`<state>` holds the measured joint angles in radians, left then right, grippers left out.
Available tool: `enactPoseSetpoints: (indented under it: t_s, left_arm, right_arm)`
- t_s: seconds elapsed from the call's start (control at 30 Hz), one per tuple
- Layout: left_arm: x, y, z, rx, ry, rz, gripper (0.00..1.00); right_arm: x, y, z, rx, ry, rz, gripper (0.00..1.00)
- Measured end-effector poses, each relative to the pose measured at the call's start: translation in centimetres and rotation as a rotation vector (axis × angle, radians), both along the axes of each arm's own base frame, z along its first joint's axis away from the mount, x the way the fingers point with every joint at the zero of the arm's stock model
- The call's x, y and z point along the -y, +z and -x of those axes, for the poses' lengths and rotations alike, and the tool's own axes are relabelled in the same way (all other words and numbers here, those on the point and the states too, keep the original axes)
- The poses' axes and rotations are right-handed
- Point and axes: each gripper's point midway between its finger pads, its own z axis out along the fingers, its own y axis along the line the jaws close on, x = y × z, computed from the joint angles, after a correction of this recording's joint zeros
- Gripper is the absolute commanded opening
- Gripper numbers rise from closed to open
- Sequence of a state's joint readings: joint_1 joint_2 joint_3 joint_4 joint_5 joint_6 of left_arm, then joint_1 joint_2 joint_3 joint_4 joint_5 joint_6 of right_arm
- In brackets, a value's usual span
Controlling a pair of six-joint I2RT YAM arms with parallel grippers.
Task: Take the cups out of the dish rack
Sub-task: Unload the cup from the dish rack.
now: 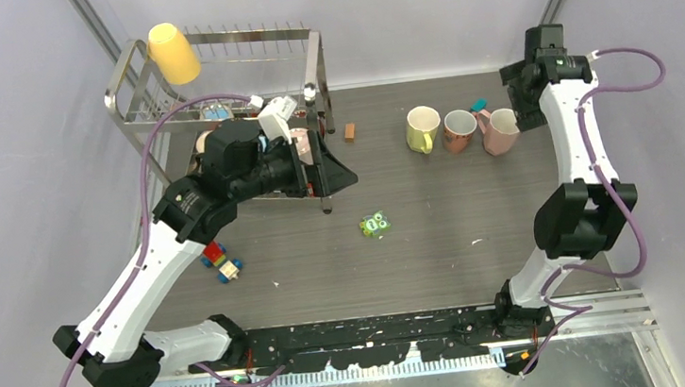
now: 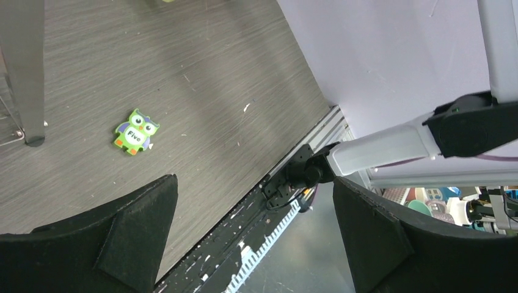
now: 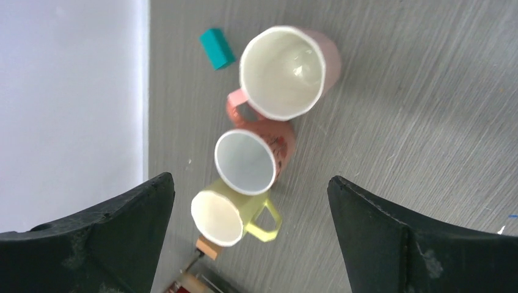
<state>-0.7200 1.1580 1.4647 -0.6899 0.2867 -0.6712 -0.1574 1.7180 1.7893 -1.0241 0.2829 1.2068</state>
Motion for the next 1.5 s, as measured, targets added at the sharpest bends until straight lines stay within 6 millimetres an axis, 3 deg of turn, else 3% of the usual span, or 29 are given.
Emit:
enactPoseSetpoints:
  t_s: [0.27, 0.47, 0.63, 0.8, 0.97, 1.13, 1.5]
  left_arm:
    - [-0.7, 2.1, -0.5, 0.065, 0.034, -0.002, 1.0]
    - [-1.7, 5.3, -2.0, 0.171, 0.11, -0.005, 1.0]
    - [-3.4, 8.2, -4.6, 0.286, 0.243, -0.051, 1.0]
    - [-5.7, 11.1, -7.7, 0.406, 0.404, -0.13, 1.0]
    - [-8.5, 12.6, -10.3, 0.496, 0.574, -0.255, 1.0]
    - [-11.9, 12.6, -12.8, 0.536, 0.734, -0.415, 1.0]
    - [-22.6, 12.1, -20.3, 0.48, 1.057, -0.626, 1.0]
  right_arm:
    - [-6.0, 5.5, 1.3, 0.162, 0.222, 0.089, 1.0]
    - [-10.5, 9.0, 4.1, 0.298, 0.406, 0.128, 1.0]
    - [-11.6, 11.4, 6.1, 0.393, 0.494, 0.15, 1.0]
    - [-12.9, 12.6, 7.9, 0.462, 0.592, 0.149, 1.0]
    - [-14.6, 14.4, 8.8, 0.542, 0.698, 0.136, 1.0]
    - [-15.8, 15.2, 9.1, 0.581, 0.777, 0.125, 1.0]
    - [-17.4, 15.5, 9.3, 0.607, 0.857, 0.083, 1.0]
